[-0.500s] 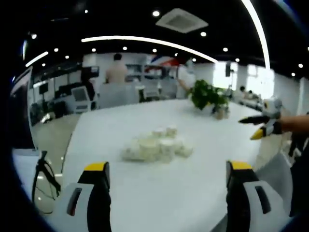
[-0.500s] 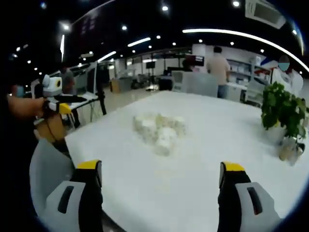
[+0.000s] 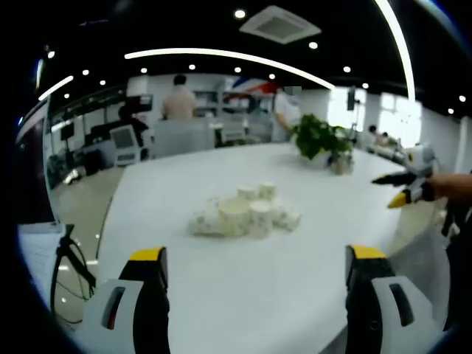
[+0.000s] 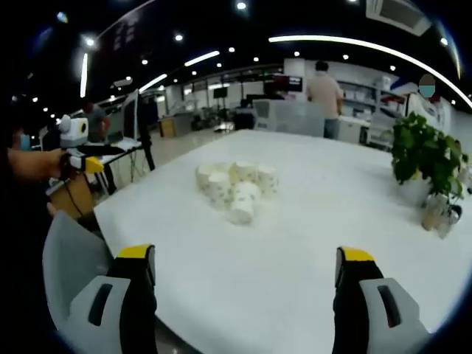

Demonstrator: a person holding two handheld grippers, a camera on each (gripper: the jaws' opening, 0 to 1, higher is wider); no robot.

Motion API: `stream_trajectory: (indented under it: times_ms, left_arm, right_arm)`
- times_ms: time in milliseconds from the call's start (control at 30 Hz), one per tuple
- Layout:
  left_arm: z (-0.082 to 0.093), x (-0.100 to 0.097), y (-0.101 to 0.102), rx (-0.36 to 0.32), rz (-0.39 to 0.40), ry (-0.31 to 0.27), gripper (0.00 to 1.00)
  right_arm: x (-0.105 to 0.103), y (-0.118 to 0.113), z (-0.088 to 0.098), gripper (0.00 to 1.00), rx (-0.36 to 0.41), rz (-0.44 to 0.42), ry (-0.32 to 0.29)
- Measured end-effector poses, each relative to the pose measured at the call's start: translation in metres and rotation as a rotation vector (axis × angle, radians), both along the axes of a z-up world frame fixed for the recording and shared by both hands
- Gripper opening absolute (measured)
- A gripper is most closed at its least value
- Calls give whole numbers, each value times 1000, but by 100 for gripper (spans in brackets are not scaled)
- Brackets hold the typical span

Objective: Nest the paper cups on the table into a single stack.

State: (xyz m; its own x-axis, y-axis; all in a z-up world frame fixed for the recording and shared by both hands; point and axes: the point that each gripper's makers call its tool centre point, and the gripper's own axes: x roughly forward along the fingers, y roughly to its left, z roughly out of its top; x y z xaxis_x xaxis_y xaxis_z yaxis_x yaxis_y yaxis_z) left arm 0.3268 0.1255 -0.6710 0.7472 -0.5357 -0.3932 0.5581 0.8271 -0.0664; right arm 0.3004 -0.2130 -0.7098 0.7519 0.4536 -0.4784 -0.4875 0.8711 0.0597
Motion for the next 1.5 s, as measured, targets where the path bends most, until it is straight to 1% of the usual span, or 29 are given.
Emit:
stream_trajectory:
  times_ms: [67, 100, 167, 267, 400, 467, 533, 633, 700, 767, 800, 867, 900, 967, 1033, 1100, 1167, 1233, 1267, 1333, 1433, 1500]
  left_arm:
    - [-1, 1, 1, 17, -3, -2, 99]
    - [1, 1, 0, 17, -5, -10, 99]
    - [4, 2, 0, 11, -5, -35, 99]
    - [2, 0, 0, 11, -6, -26, 99]
    - [0, -5, -3, 50, -39, -30, 99]
    - [1, -5, -3, 48, -42, -37, 99]
    - [3, -4, -2, 35, -35, -40, 99]
    - [2, -3, -3, 26, -32, -30, 99]
    - [3, -2, -4, 32, -37, -31, 99]
    - [7, 0, -3, 27, -33, -52, 99]
    - [9, 1, -4, 19, -31, -61, 99]
    - [8, -1, -5, 13, -40, -76, 99]
    - [7, -2, -5, 18, -45, -76, 99]
    - [4, -6, -6, 36, -58, -68, 99]
    - [4, -6, -5, 48, -56, -73, 99]
    - [5, -5, -3, 33, -36, -72, 99]
    - [5, -5, -2, 17, -22, -65, 99]
    - [4, -6, -4, 16, -27, -60, 99]
    - [4, -7, -4, 17, -29, -60, 99]
    - [4, -9, -6, 29, -33, -65, 99]
    - [4, -12, -6, 18, -28, -68, 99]
    - [1, -15, -6, 20, -27, -58, 99]
  right_arm:
    - [0, -3, -3, 100, -10, -11, 10]
    - [1, -4, -2, 100, -14, -17, 2]
    - [3, -3, -3, 100, -11, -12, 8]
    - [6, 2, -3, 100, -19, 2, 15]
    - [11, 7, 1, 100, -13, 7, 13]
    - [12, 11, 0, 100, -13, 20, 15]
    - [11, 16, -4, 100, -35, 46, 25]
    - [10, 16, -4, 100, -51, 50, 20]
    - [10, 16, -3, 100, -32, 40, 28]
    - [9, 18, -5, 100, -24, 42, 37]
    - [9, 19, -6, 100, -28, 47, 39]
    - [6, 20, -10, 100, -63, 72, 39]
    - [6, 19, -10, 100, -76, 73, 38]
    - [6, 17, -9, 100, -78, 71, 39]
    - [9, 17, -7, 100, -62, 69, 45]
    - [14, 19, -7, 100, -64, 76, 52]
    - [20, 21, -6, 100, -98, 99, 54]
    - [28, 23, -1, 100, -122, 113, 49]
    - [29, 23, -1, 100, -123, 115, 49]
    - [41, 26, 3, 100, -125, 127, 54]
    - [50, 29, 0, 100, -131, 153, 98]
    - [59, 29, 1, 100, -150, 159, 101]
